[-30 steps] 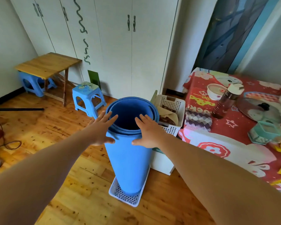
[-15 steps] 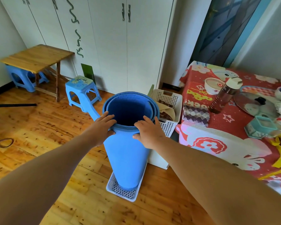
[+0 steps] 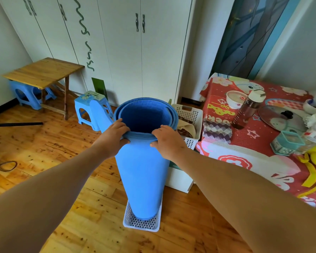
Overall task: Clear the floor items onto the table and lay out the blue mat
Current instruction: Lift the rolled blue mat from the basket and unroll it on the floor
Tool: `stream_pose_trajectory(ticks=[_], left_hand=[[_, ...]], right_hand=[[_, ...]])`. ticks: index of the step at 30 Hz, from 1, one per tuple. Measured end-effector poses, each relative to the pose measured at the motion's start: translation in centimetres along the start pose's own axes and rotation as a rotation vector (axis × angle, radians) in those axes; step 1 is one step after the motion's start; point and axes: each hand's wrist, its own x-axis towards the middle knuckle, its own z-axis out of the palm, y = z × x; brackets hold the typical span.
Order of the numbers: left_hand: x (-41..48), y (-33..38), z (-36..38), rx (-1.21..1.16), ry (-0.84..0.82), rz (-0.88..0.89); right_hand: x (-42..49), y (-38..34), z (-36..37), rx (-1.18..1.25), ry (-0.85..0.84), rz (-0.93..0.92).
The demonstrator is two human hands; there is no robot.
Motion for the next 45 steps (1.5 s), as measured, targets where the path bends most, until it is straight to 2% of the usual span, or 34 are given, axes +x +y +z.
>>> stream_pose_trajectory(ticks=[12,22,29,35,45], left_hand=[[-0.9,3.1,-6.1,-0.025,0.088,0.055],[-1.6,8.5,-13.4,-0.027,0.179,0.22],[-4.4,15.6,-16.3,-0.018,0.163,0.381],[-8.8,23.6,-16.3,-0.029,0.178,0.446],[-20.7,37.4,-8.5,-0.139,0.097,0.449]], right_hand=[[-2.3,-2.3,-6.3,-0.005,0.154,-0.061],[-7.8,-4.6,-14.5,-0.023,0.331,-0.034],[-15.8,-5.0,-18.2,-0.096,0.432,0.098],[-25.1,-3.9,-20.8,-0.11,0.474,0.165],[-44.9,0.5,-19.5,-0.098,0.431,0.22]])
